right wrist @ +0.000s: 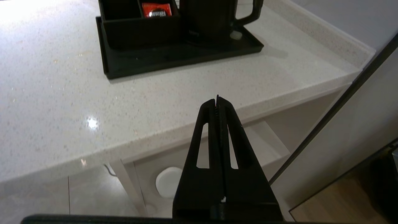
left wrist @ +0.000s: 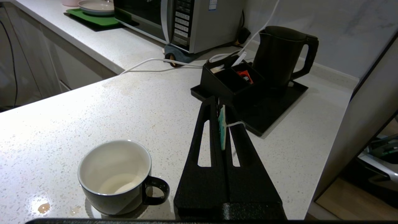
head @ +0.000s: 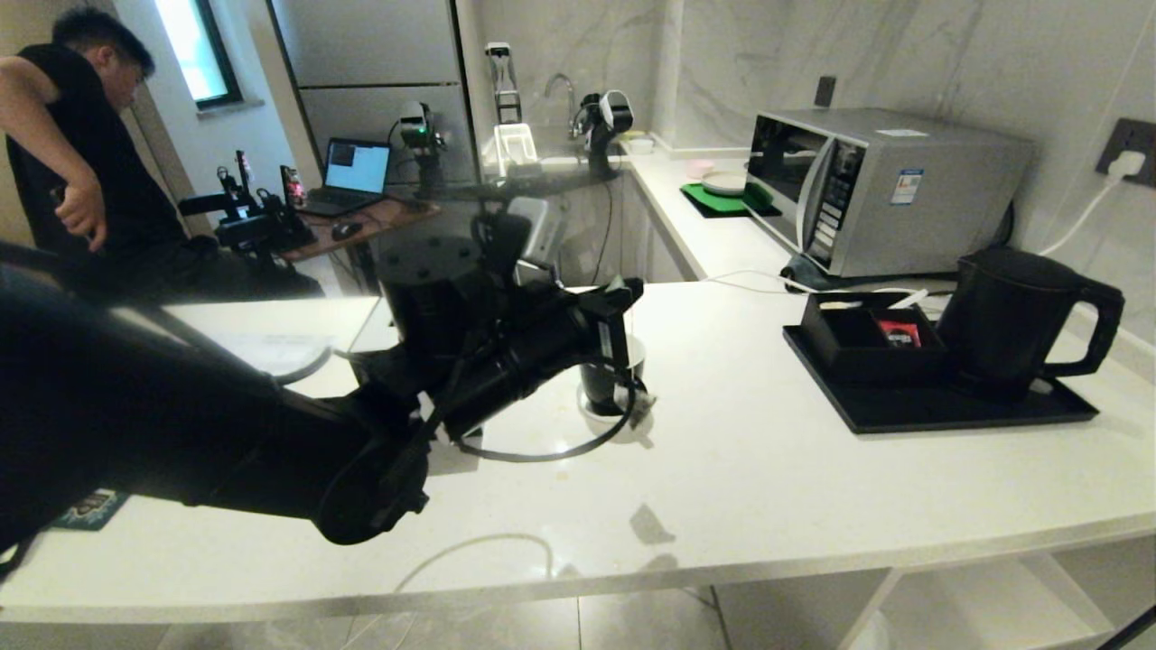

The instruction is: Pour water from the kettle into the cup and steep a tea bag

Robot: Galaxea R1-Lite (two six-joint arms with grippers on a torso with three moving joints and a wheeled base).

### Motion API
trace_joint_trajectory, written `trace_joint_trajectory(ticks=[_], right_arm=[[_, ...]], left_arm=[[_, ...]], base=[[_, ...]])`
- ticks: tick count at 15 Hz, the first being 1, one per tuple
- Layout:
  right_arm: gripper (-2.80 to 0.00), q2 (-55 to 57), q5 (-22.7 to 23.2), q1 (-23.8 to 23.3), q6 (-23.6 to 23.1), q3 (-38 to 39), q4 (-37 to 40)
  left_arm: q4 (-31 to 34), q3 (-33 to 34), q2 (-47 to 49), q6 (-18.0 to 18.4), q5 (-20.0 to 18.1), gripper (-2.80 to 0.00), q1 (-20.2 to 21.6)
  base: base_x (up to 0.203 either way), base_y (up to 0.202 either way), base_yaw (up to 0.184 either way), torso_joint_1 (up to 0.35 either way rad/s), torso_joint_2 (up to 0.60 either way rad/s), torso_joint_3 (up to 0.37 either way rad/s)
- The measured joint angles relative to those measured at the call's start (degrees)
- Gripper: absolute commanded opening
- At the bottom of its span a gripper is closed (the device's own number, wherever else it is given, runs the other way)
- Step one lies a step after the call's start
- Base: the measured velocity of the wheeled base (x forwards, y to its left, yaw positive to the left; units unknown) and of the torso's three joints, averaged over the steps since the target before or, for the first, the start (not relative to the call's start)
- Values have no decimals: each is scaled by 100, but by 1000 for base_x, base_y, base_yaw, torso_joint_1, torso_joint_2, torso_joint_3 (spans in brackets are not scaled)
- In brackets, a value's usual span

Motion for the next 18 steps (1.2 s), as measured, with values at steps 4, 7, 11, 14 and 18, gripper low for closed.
trace_joint_trajectory(ticks=[4,7,11,14,18], right_arm=[[-280,-744,30,-2,-17,16,808],[-280,-1353,72,6,-66,18,1452],[-280,-2158,830,41,-110,18,2081],[-280,-2789,1584,78,-188,18,2675],[-280,-3822,1793,218,-258,-21,3797]], left_arm=[[-6,-9,0,0,-2,-280,-2],[-2,-24,0,-2,-2,-280,15],[-11,-40,2,0,-2,-280,61],[-9,-35,2,0,-2,-280,72],[-9,-29,-2,-2,1,-280,72]], base=[[0,0,0,0,0,0],[0,0,0,0,0,0],[0,0,0,0,0,0],[0,0,0,0,0,0],[0,0,0,0,0,0]])
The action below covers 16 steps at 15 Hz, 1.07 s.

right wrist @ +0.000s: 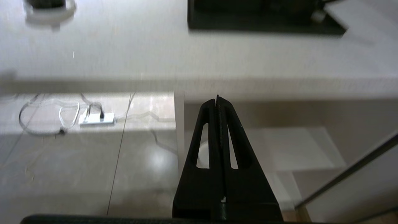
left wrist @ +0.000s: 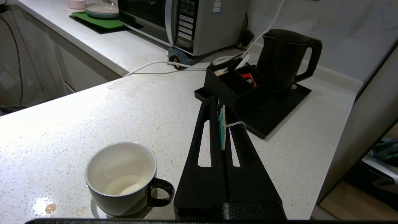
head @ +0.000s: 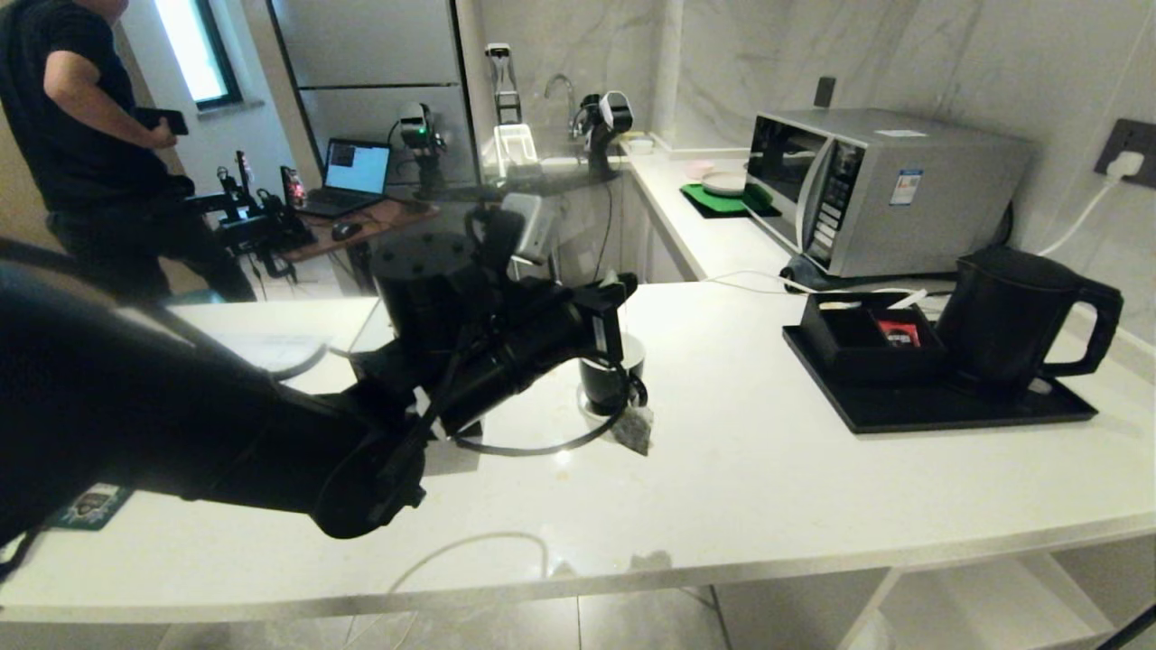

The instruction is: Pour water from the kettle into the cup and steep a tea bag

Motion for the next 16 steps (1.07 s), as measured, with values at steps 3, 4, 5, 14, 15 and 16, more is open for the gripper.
trace_joint_trajectory(ticks=[3,4,5,14,15,16], right_arm=[[-280,-433,9,47,-67,-86,399],[-280,-494,-6,49,-142,-90,400],[-280,-535,-2,53,-267,-87,379],[-280,-602,8,53,-380,-57,287],[-280,-602,2,53,-389,-57,284],[-280,-602,-3,53,-395,-54,282]], left_arm=[[-2,0,2,2,-11,-280,2],[0,2,2,-1,-7,-280,2],[-2,5,5,2,-5,-280,4],[-2,-34,-2,2,6,-280,69],[-2,-41,-6,2,4,-280,106],[0,-45,-17,2,4,-280,152]], base=[[0,0,0,0,0,0],[0,0,0,0,0,0],[0,0,0,0,0,0],[0,0,0,0,0,0],[0,0,0,0,0,0],[0,0,0,0,0,0]])
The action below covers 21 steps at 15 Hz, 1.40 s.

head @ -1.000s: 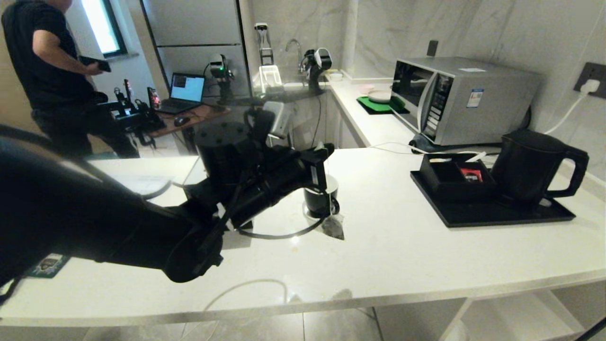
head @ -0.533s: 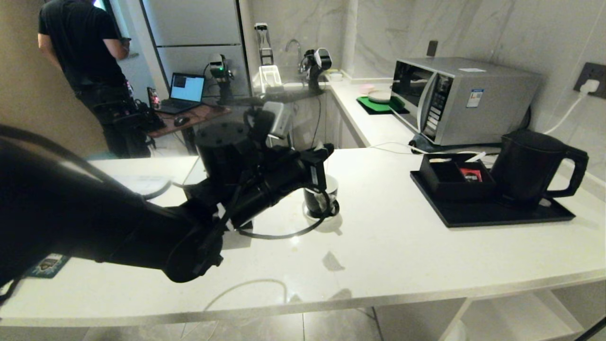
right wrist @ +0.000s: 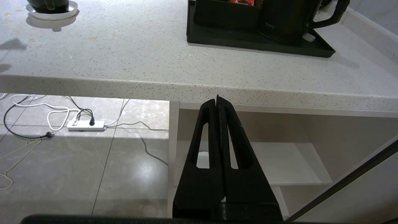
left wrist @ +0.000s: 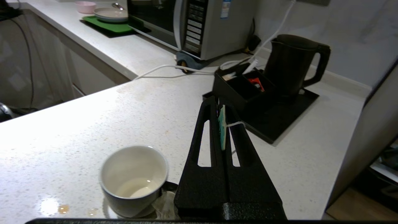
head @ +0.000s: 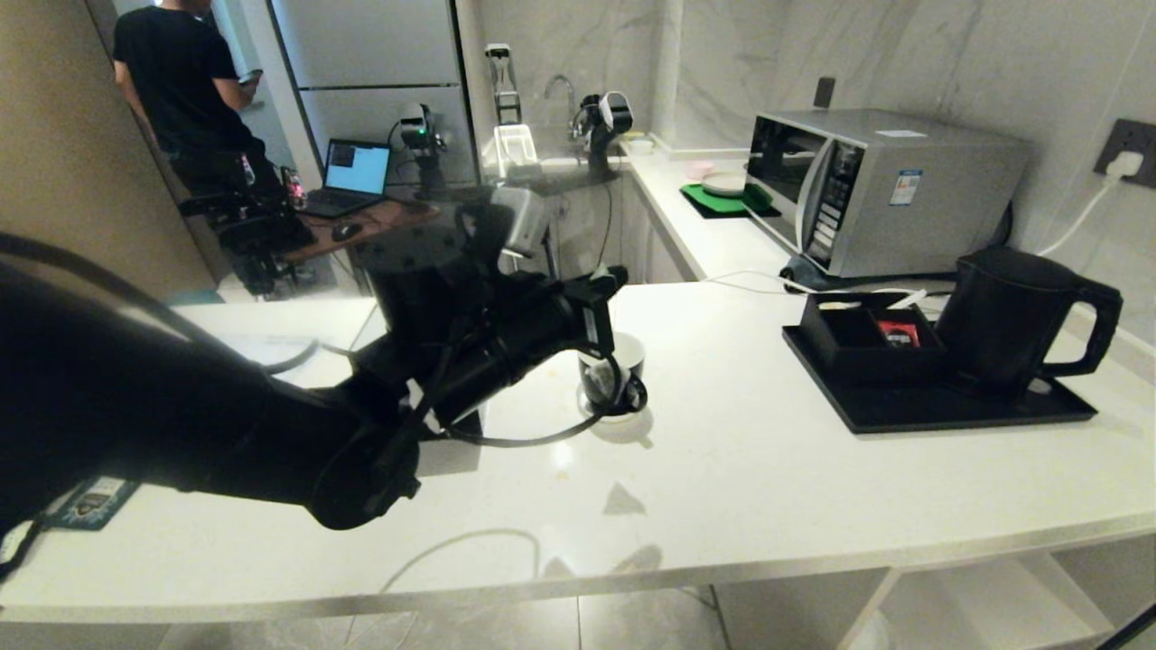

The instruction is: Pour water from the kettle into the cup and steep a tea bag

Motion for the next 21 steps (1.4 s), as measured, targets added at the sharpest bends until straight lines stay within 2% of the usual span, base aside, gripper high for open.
trace_joint_trajectory(ticks=[4,6,11,14,19,21], right_arm=[[-280,-5,15,0,28,0,1],[-280,-2,23,0,25,0,-2],[-280,2,-2,0,433,6,-7],[-280,2,-2,0,508,20,-20],[-280,1,55,0,-152,80,-284],[-280,2,60,0,-96,87,-296]], left_arm=[[0,-116,-10,0,-12,-280,179],[-4,-343,46,-1,-17,-280,237],[11,-950,351,-9,-34,-280,285],[20,-1386,621,-11,-23,-280,294],[9,-1615,891,-11,-20,-280,331],[11,-1634,916,-7,-20,-280,329]], base=[[0,0,0,0,0,0],[0,0,0,0,0,0],[0,0,0,0,0,0],[0,0,0,0,0,0],[0,0,0,0,0,0],[0,0,0,0,0,0]])
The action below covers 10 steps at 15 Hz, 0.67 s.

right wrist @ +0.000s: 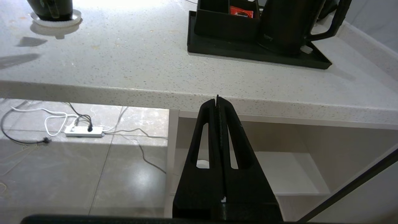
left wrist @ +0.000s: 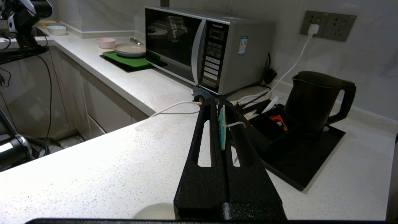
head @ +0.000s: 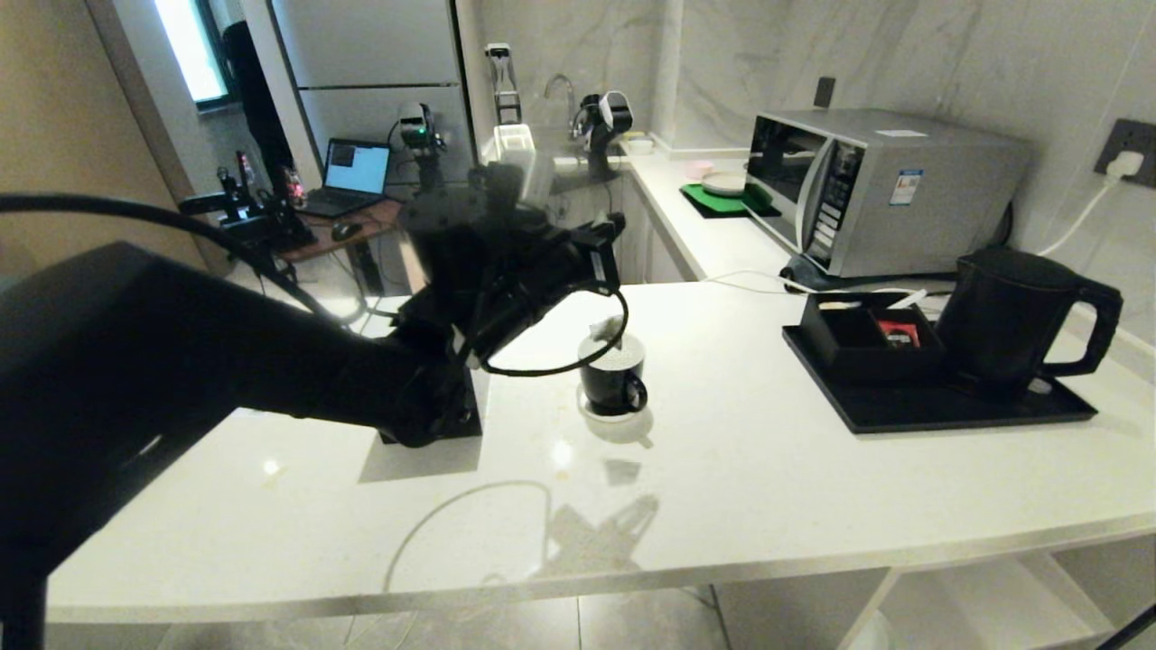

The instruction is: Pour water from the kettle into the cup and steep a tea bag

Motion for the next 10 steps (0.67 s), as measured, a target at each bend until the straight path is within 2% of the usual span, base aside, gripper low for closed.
trace_joint_trajectory(ticks=[6,10], right_arm=[[-280,0,5,0,205,7,33],[-280,0,-13,0,703,7,44]], left_arm=[[-9,0,75,5,-12,-280,-65],[-2,-115,185,6,-69,-280,-78]], base=[[0,0,0,0,0,0],[0,0,0,0,0,0]])
